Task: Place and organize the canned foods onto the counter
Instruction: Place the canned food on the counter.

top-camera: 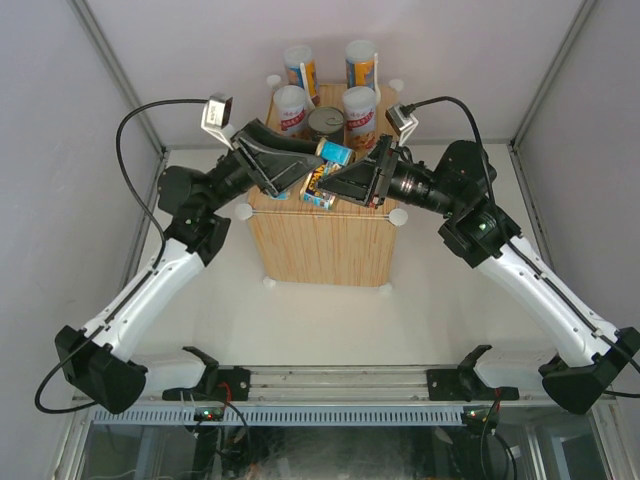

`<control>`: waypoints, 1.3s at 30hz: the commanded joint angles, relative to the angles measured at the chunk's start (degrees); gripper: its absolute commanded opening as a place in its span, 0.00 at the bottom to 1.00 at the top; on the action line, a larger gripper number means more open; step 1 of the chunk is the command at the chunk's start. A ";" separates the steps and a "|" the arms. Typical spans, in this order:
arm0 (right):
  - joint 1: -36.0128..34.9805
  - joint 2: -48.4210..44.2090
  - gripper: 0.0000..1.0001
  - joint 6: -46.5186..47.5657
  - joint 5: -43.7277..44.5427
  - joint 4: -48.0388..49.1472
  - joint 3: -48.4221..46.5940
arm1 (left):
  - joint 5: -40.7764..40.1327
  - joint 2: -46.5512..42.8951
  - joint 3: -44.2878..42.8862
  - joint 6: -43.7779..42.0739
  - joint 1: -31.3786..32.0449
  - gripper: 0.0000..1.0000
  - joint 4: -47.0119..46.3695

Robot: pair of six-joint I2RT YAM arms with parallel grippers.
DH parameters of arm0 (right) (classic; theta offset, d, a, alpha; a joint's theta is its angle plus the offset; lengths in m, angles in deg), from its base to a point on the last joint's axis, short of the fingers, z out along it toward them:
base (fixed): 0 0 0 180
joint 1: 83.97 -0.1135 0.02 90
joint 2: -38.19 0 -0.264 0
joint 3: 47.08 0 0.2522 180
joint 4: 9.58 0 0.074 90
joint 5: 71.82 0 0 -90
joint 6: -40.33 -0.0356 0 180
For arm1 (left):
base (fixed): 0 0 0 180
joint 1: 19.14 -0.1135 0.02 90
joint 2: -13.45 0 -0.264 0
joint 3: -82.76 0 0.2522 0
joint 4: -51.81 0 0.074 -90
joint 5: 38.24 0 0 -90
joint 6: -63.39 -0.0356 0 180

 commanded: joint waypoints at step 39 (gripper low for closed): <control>10.11 0.02 0.00 -5.22 -9.39 7.57 5.56 | -4.03 -1.93 4.35 -3.86 -0.02 1.00 7.38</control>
